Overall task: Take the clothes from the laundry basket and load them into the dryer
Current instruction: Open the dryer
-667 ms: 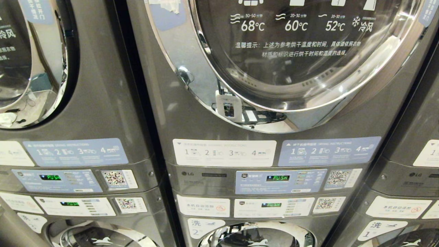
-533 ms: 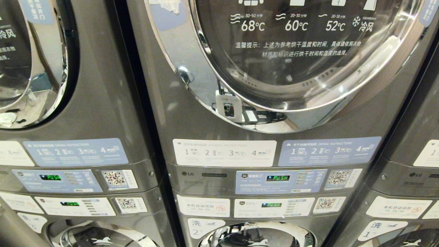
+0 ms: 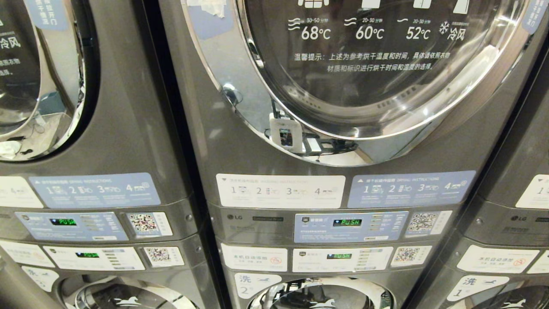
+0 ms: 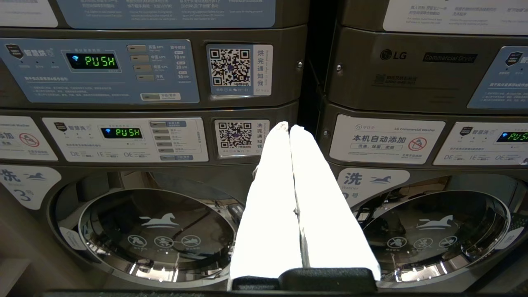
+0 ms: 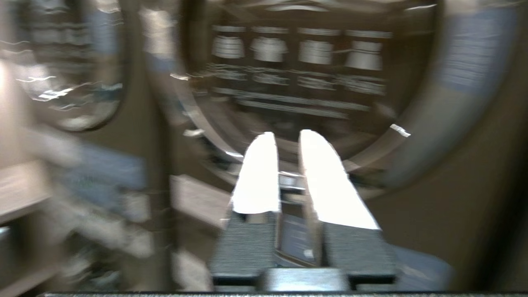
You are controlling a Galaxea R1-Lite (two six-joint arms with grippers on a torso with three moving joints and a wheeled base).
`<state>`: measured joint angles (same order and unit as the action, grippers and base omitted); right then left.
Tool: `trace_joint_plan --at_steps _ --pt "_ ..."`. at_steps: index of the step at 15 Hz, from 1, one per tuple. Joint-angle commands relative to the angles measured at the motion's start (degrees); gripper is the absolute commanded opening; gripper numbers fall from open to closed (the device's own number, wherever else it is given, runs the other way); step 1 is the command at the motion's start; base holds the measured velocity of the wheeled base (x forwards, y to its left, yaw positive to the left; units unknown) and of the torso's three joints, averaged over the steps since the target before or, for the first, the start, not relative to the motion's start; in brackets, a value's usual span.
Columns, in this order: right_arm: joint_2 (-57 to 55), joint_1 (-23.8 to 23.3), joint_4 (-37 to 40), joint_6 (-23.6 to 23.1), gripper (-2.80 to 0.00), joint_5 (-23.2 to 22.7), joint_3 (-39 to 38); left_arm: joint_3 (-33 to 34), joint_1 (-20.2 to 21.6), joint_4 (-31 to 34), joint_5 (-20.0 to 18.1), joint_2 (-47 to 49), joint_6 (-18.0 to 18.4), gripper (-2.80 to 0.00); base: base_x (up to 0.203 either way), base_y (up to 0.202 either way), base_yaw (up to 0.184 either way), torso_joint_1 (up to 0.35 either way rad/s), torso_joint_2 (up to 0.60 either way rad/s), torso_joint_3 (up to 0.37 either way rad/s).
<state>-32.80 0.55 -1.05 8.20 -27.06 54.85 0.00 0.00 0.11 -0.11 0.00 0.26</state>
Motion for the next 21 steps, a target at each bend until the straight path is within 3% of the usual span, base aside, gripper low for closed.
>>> trace_joint_plan --at_steps 1,2,4,6,8,10,12,18,21 --pt "-21.1 2.1 0.7 3.6 0.00 -15.8 10.2 0.1 0.0 0.0 0.0 -0.1 0.0 -2.80 0.000 0.000 0.000 0.000 0.00 0.000" --pt "-25.9 5.1 1.0 4.9 0.00 -19.1 14.0 0.1 -0.1 0.0 0.0 -0.1 0.0 -2.80 0.000 0.000 0.000 0.000 0.00 0.000" --pt "-33.6 14.2 1.2 5.5 0.00 -21.0 20.9 0.1 0.0 0.0 0.0 -0.1 0.0 -2.80 0.000 0.000 0.000 0.000 0.00 0.000" --pt "-41.2 23.2 0.1 2.9 0.00 -16.7 26.0 0.1 0.0 0.0 0.0 -0.1 0.0 -2.80 0.000 0.000 0.000 0.000 0.00 0.000" --pt "-48.0 30.3 -3.2 0.0 0.00 -8.0 30.1 0.1 0.0 0.1 0.0 -0.1 0.0 -2.80 0.000 0.000 0.000 0.000 0.00 0.000" --pt "-53.5 33.3 -11.3 -1.4 0.00 -2.7 32.3 0.1 0.0 0.1 0.0 -0.1 0.0 -2.80 0.000 0.000 0.000 0.000 0.00 0.000" --pt "-58.6 35.0 -15.1 -3.0 0.00 -1.2 34.6 0.1 0.0 0.0 0.0 -0.1 0.0 -2.80 0.000 0.000 0.000 0.000 0.00 0.000" --pt "-68.8 41.4 -18.5 -8.4 0.00 3.0 44.4 0.1 0.0 0.0 0.0 -0.1 0.0 -2.80 0.000 0.000 0.000 0.000 0.00 0.000" --pt "-73.2 44.8 -18.5 -9.9 0.00 10.0 48.6 0.1 0.0 0.0 0.0 -0.1 0.0 -2.80 0.000 0.000 0.000 0.000 0.00 0.000"
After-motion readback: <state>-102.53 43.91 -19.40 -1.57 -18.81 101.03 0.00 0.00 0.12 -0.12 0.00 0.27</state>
